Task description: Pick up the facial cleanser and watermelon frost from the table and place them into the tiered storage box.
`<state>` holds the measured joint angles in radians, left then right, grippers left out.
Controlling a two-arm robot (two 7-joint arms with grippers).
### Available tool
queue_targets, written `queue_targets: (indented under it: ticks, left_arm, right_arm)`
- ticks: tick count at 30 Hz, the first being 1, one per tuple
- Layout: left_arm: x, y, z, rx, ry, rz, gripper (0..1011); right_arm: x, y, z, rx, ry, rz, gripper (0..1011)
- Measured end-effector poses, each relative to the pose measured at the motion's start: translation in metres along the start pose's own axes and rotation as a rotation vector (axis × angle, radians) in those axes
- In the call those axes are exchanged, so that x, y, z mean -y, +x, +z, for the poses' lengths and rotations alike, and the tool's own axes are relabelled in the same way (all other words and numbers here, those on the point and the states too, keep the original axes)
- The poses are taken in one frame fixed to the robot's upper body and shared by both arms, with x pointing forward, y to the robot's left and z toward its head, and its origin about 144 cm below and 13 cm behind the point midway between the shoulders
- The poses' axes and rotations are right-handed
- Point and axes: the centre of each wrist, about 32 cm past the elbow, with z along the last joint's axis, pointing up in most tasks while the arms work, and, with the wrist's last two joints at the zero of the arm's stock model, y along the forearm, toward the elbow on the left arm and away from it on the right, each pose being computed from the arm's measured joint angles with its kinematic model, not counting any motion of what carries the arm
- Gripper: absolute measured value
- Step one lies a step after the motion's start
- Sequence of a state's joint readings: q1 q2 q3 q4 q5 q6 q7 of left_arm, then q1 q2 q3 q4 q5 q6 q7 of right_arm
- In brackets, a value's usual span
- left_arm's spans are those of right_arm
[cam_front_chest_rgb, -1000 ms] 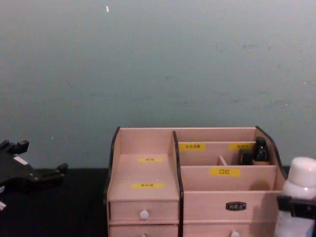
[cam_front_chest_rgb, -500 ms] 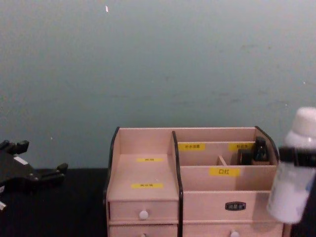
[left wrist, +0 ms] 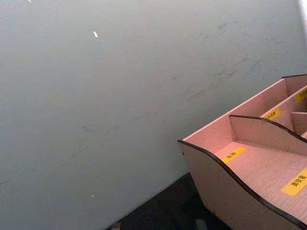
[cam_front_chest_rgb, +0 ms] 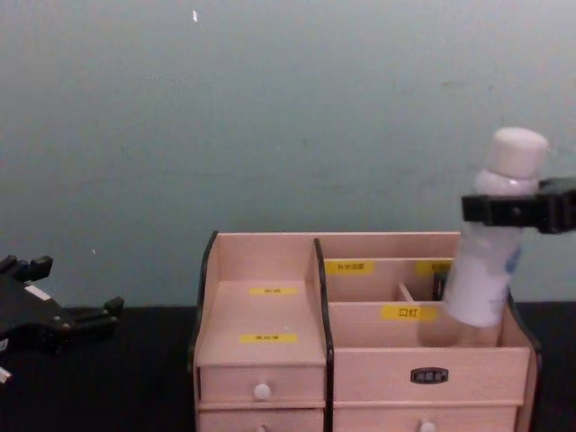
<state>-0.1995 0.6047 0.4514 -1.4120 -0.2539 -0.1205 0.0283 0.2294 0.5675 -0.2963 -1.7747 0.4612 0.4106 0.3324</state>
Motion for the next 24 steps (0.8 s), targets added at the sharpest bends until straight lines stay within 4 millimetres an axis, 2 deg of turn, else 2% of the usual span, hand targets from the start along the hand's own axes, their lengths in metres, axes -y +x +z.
queue_targets:
  ticks: [5, 6, 24]
  left_arm:
    - [0.000, 0.000, 0.000, 0.000, 0.000, 0.000, 1001]
    - [0.000, 0.000, 0.000, 0.000, 0.000, 0.000, 1001]
    - [0.000, 0.000, 0.000, 0.000, 0.000, 0.000, 1001]
  right_arm:
    - [-0.017, 0.004, 0.005, -0.003, -0.003, -0.001, 602]
    - [-0.026, 0.007, 0.007, -0.005, -0.002, -0.002, 602]
    - [-0.074, 0.012, 0.017, -0.004, -0.006, 0.021, 602]
